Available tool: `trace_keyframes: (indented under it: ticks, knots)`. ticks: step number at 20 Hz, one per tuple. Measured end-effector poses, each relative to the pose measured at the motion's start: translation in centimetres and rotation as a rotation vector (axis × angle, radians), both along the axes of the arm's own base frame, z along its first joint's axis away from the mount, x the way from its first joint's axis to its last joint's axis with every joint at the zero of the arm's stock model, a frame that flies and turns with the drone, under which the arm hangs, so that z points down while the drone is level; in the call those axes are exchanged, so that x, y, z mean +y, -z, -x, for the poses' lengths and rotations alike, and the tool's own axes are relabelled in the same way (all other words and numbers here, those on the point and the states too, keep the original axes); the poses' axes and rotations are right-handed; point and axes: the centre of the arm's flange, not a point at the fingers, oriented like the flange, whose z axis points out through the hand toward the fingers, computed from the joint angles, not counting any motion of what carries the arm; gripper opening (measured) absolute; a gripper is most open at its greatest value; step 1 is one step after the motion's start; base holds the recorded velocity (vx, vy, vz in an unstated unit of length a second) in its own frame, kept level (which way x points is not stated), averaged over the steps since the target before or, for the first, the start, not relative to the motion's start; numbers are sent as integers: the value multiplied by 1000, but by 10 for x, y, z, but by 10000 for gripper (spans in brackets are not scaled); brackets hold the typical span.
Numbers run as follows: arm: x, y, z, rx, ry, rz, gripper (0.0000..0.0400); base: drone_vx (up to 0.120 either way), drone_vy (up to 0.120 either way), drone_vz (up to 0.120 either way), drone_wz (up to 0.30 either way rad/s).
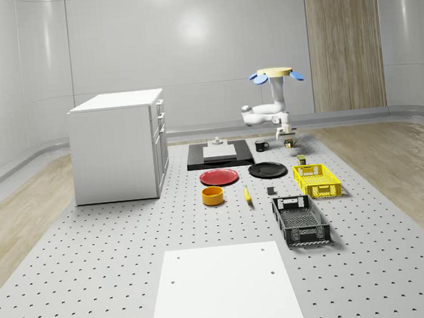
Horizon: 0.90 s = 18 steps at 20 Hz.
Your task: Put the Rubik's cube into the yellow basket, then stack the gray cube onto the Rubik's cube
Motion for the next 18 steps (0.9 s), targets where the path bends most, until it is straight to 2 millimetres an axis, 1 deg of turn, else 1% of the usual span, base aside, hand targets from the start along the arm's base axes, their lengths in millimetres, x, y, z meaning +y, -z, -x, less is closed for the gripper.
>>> trace_keyframes:
  ticks: [10, 13, 18]
  knots:
    - [0, 2, 0, 0, 0, -1, 321, 4, 0, 120, 0]
    - [0, 2, 0, 0, 0, -1, 321, 120, 0, 120, 0]
    - [0, 2, 0, 0, 0, -1, 321, 120, 0, 8, 0]
